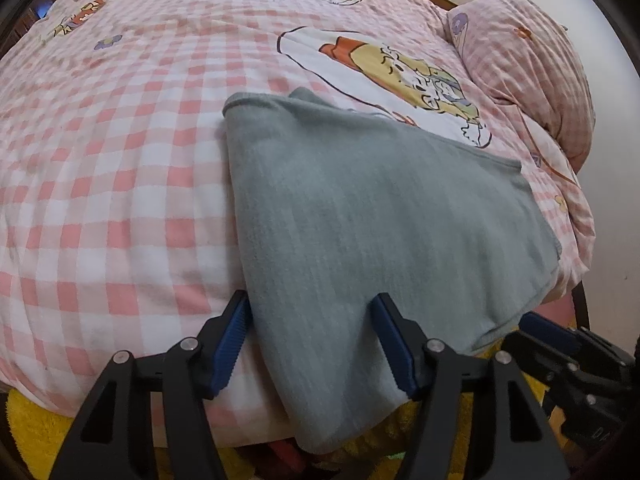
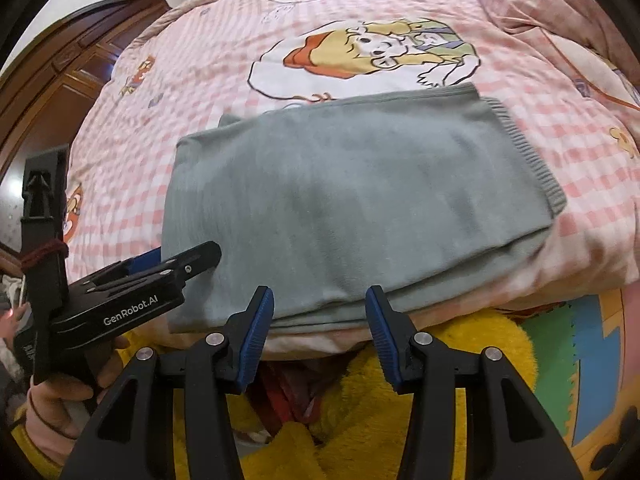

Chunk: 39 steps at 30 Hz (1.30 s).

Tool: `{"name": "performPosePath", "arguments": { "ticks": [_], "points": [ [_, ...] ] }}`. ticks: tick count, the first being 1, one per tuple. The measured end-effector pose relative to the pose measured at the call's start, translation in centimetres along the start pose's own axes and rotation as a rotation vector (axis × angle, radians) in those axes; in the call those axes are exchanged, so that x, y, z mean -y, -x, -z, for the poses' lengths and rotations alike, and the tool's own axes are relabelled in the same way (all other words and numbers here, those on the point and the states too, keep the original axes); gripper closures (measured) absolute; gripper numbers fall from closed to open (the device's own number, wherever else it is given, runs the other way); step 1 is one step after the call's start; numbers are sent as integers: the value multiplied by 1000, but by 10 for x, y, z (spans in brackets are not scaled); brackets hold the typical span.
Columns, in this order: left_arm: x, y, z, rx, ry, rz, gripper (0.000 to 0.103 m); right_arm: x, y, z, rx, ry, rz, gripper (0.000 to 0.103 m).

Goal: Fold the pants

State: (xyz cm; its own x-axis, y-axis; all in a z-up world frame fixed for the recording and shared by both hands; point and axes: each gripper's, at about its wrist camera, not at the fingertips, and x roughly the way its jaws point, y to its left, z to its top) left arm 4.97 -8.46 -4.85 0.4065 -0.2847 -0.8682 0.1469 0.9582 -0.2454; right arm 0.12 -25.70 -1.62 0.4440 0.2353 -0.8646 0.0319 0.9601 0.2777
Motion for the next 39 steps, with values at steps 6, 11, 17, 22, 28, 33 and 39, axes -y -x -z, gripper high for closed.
{"name": "performPosePath", "arguments": {
  "ticks": [6, 11, 17, 22, 28, 33, 39],
  "points": [
    [-1, 1, 1, 7, 1, -4, 37, 4, 0, 3, 4, -15, 4, 54],
    [0, 1, 1, 6, -8, -16, 39, 7, 2, 2, 8, -15, 21, 54],
    [2, 5, 1, 14, -21, -16, 54, 7, 2, 3, 5, -13, 39, 54],
    [-10, 13, -2, 21, 42, 24, 75, 7, 4, 3, 10, -11, 57, 54],
    [-8, 22, -2, 46, 41, 55, 83, 9, 10, 0, 19, -15, 75, 54],
    [-10, 15, -3, 33, 55, 68, 82, 8, 11, 0, 20, -14, 76, 54],
    [-21, 17, -4, 30, 110, 136, 85, 9, 12, 0, 25, -15, 77, 54]
  ]
}}
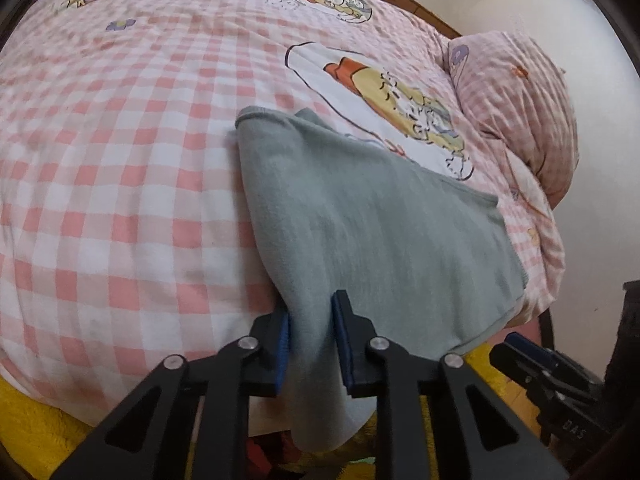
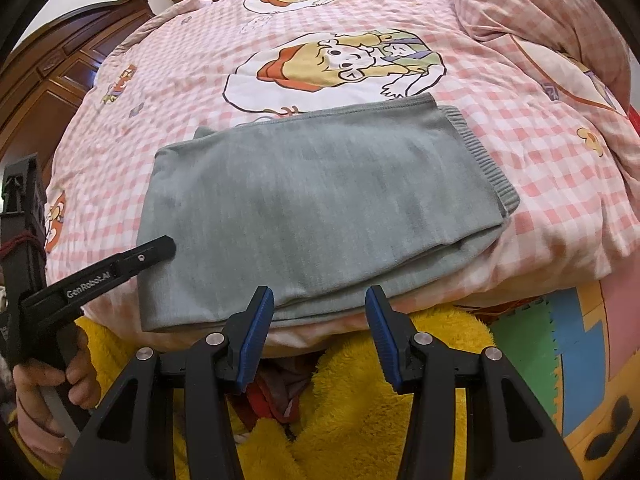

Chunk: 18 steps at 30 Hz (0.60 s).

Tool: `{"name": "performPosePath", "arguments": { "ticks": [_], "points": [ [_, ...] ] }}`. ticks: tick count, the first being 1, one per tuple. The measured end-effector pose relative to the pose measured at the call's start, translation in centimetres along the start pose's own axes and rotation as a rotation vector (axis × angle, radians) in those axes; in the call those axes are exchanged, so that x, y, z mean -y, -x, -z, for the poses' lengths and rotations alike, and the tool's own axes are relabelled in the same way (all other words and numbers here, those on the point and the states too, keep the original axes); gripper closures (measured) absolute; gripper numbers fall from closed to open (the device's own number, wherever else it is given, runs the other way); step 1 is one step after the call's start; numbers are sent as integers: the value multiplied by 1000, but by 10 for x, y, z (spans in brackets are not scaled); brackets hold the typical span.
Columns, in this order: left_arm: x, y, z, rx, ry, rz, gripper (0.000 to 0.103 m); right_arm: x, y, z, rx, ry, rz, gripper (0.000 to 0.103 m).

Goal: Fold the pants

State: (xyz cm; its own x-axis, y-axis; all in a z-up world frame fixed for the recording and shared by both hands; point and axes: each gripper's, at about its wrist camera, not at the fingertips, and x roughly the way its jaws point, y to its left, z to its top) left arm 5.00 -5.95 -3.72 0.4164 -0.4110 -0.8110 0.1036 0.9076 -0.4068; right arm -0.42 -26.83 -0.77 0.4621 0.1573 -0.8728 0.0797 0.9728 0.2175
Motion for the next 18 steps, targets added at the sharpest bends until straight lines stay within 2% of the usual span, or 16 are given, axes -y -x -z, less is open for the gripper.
{"name": "performPosePath", "arguments": {
  "ticks": [5, 13, 18],
  "points": [
    [5, 17, -3, 26, 3, 34, 88, 9, 6, -3, 19, -8, 1, 54],
    [45, 49, -12, 93, -120, 50, 89, 29, 11, -3, 40, -45, 5, 54],
    [65, 57, -17, 94, -180, 45, 89, 43, 15, -3, 54, -71, 13, 54]
  ]
}}
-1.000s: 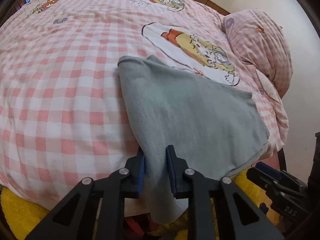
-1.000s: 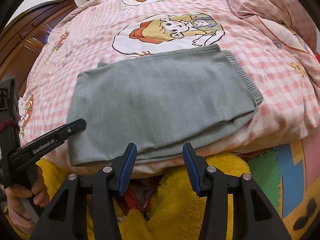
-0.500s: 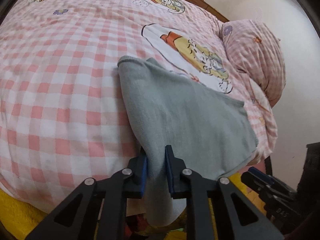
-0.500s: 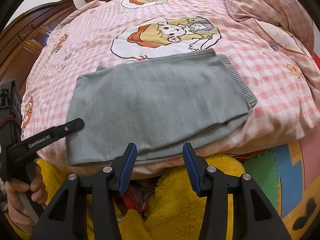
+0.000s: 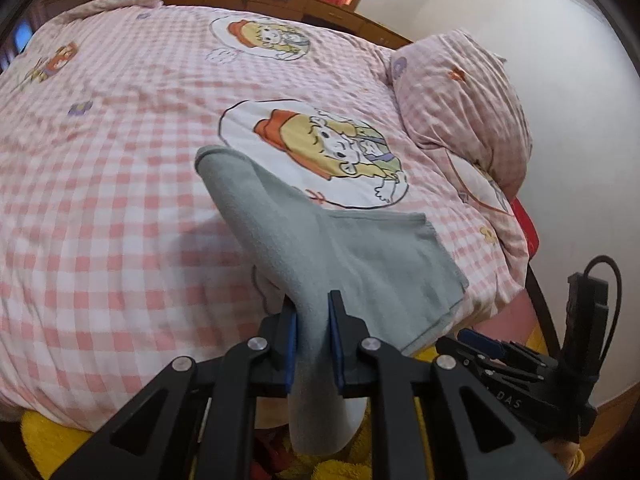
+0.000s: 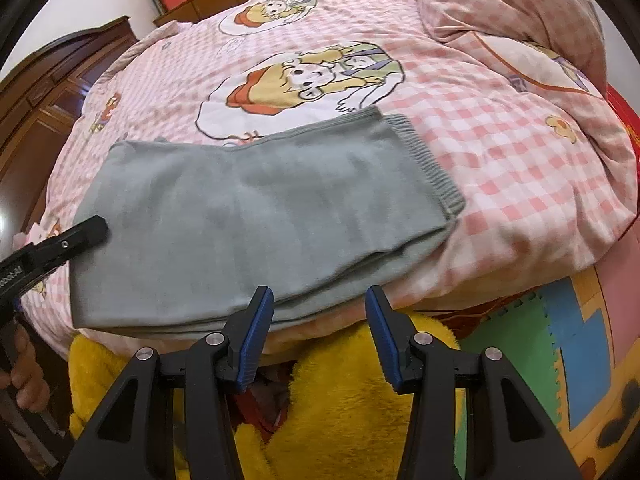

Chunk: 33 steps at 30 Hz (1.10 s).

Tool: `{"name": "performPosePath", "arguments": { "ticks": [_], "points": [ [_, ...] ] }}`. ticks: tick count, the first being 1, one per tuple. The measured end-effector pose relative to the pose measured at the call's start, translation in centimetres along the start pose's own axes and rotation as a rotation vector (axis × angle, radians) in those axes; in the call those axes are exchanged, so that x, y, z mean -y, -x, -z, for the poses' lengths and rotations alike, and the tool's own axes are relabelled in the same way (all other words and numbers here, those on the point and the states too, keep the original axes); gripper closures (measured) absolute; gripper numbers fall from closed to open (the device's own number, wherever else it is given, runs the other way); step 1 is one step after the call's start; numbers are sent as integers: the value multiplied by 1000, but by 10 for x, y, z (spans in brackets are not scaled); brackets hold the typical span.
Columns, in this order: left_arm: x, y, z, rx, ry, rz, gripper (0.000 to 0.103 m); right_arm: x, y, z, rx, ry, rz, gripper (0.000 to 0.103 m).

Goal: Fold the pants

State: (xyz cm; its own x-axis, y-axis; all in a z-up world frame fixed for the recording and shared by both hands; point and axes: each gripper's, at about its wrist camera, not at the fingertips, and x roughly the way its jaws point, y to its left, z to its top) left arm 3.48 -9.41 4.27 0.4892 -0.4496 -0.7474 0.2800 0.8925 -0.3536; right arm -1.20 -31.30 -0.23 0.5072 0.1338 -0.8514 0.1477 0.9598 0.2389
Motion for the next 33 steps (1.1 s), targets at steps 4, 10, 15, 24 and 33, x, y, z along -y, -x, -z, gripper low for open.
{"name": "performPosePath", "arguments": {
  "ticks": [4, 10, 15, 24, 33],
  "points": [
    [20, 4, -10, 3, -62, 7, 89, 12, 4, -1, 14, -26, 8, 54],
    [61, 1, -28, -10, -160, 27, 89, 31, 11, -3, 38, -66, 10, 54],
    [95, -19, -41, -40, -223, 21, 89, 46, 17, -3, 60, -93, 11, 54],
    [145, -91, -40, -130, -304, 16, 89, 81, 22, -2, 78, -153, 27, 54],
    [155, -143, -30, -211, -286, -7, 88, 124, 17, 2, 67, -232, 49, 54]
  ]
}}
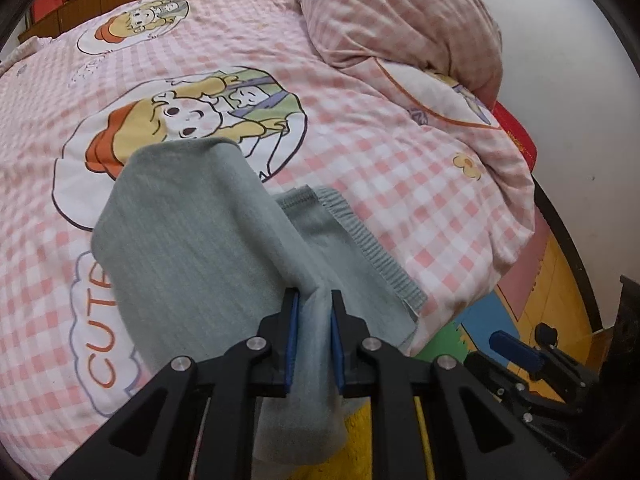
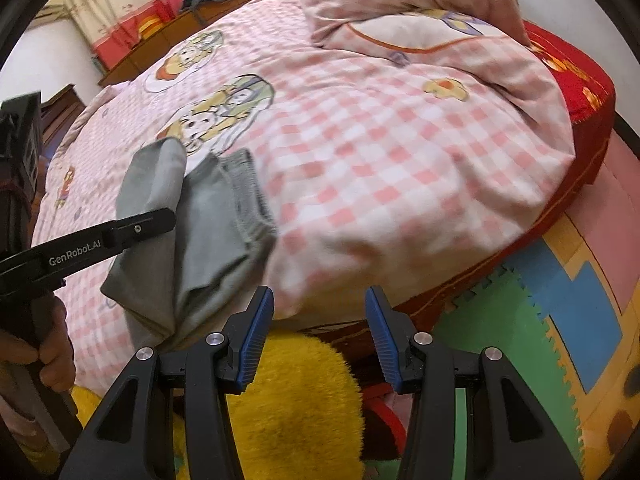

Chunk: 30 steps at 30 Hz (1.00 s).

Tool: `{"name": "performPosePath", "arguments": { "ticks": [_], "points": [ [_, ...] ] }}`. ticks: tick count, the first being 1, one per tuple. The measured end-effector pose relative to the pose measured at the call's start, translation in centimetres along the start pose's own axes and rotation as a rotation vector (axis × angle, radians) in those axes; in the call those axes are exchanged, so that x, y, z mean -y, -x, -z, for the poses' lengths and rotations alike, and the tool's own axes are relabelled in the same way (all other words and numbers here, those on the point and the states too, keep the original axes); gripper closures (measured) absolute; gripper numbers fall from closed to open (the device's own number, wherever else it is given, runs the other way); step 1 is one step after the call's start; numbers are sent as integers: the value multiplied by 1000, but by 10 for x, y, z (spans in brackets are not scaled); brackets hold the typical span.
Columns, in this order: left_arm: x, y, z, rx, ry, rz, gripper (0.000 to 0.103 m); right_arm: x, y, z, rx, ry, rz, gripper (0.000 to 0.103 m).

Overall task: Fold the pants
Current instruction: 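Fold the lifted edge over the bundle with the left tool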

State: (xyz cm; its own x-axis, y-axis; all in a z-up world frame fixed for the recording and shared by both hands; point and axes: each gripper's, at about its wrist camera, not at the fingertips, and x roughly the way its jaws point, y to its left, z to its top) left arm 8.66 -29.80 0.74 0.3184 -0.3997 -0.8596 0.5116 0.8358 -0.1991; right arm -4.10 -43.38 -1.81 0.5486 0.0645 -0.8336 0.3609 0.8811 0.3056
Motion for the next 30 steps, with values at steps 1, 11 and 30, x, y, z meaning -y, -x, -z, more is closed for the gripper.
{"name": "performPosePath", "arguments": {
  "ticks": [1, 11, 30],
  "points": [
    [0, 0, -1, -3, 3, 2, 87, 2, -1, 0, -2, -5, 0, 54],
    [6, 35, 4, 65, -6, -21, 65, 4, -15, -1, -28, -2, -23, 54],
    [-59, 63, 44, 51, 153, -127, 55, -41, 2, -9, -17, 137, -23, 54]
  ]
}}
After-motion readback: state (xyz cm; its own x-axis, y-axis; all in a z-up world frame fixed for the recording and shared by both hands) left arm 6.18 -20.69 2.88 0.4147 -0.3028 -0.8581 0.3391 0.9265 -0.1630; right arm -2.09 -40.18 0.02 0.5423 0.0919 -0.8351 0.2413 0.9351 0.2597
